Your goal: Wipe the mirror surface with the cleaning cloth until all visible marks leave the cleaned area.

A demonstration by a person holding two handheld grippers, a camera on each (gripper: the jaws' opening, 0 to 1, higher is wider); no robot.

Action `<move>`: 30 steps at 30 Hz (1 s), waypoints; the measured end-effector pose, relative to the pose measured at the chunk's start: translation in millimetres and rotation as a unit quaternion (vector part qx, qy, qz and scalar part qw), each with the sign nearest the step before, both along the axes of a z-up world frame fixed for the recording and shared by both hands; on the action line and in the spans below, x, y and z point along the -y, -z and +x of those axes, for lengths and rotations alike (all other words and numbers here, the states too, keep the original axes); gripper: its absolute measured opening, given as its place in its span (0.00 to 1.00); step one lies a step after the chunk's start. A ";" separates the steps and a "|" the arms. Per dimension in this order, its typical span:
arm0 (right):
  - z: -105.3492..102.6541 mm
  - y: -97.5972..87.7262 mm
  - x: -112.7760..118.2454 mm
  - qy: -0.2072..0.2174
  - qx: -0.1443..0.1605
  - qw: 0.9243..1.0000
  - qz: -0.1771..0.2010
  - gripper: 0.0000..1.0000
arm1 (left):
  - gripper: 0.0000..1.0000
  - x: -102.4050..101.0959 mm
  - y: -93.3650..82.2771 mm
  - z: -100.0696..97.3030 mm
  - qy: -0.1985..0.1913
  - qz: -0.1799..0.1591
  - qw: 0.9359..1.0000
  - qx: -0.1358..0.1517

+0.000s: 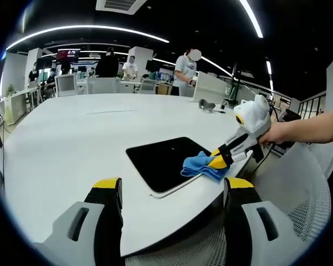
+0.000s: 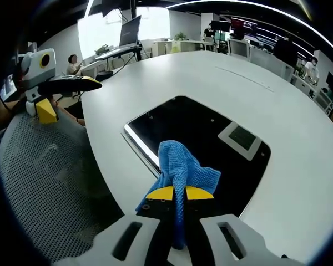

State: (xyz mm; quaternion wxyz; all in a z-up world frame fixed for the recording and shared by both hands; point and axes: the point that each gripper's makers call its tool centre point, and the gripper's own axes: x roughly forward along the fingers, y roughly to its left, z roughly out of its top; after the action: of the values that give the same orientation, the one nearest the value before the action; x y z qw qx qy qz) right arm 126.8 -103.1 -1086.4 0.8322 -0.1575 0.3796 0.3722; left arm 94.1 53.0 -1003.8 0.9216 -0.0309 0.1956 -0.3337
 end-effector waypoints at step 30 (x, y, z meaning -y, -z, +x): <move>8.3 -0.4 37.3 0.058 -0.012 0.998 0.031 0.00 | 0.72 -0.4 0.3 0.4 -0.001 0.000 1.000 0.000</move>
State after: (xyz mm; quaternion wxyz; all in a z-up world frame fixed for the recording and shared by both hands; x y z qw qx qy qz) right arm 135.1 -140.4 -1086.0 0.8524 -0.1048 0.3862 0.3365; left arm 94.5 53.4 -1004.1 0.9219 -0.0316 0.1959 -0.3328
